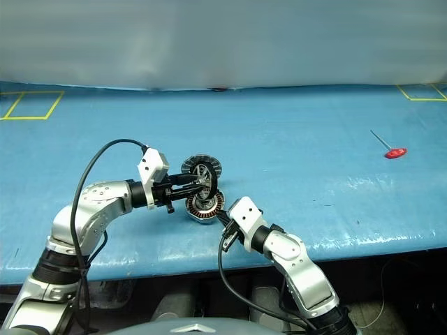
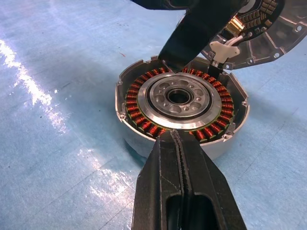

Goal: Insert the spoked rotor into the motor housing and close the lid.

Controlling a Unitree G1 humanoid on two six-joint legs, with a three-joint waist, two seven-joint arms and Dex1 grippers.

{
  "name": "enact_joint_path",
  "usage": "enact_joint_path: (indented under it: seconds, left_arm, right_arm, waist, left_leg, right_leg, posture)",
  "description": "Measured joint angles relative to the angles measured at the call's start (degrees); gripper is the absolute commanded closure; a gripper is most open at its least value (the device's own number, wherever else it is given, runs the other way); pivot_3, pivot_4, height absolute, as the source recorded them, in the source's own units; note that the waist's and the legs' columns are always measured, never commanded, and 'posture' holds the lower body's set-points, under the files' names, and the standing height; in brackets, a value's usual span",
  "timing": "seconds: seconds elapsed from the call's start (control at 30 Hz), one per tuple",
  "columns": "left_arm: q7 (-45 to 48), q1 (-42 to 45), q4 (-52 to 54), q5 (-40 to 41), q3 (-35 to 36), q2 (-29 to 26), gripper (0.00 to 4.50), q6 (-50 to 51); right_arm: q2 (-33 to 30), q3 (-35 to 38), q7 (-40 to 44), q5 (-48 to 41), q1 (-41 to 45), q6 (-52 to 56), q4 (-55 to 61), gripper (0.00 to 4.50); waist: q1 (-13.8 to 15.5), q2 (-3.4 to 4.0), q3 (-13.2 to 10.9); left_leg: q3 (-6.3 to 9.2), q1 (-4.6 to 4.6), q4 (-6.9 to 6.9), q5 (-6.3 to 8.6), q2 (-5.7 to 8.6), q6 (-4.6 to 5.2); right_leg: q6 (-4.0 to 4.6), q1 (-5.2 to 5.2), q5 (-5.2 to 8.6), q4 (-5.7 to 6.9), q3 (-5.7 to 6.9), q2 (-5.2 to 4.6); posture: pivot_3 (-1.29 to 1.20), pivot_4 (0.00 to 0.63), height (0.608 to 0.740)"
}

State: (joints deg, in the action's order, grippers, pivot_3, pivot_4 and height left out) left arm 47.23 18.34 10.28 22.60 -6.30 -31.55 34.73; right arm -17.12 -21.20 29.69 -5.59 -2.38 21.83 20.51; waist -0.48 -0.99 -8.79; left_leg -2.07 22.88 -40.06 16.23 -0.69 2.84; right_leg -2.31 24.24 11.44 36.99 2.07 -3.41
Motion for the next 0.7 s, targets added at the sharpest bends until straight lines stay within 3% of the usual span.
enact_joint_path:
  seconds: [0.47, 0.7]
  left_arm:
    - [0.3, 3.6, -5.6, -1.8, 0.1, 1.1, 3.11, -3.7]
    - [4.5, 0.9, 0.0, 2.7, 1.4, 0.9, 3.11, -4.0]
  right_arm:
    - [0.1, -0.3, 0.1, 0.0, 0.0, 0.0, 0.0, 4.5]
    - [-0.1, -0.4, 0.1, -0.1, -0.3, 0.1, 0.2, 4.5]
  waist:
    - [0.0, 0.0, 0.0]
    - [0.0, 0.0, 0.0]
  left_leg:
    - [0.0, 0.0, 0.02, 0.0, 0.0, 0.01]
    - [0.0, 0.02, 0.05, 0.0, -0.01, 0.01]
  right_leg:
    - [0.05, 0.0, -0.04, -0.01, 0.0, -0.01]
    - [0.12, 0.02, -0.07, -0.04, 0.0, -0.05]
  posture:
    - [0.0, 0.15, 0.74]
    - [0.0, 0.15, 0.74]
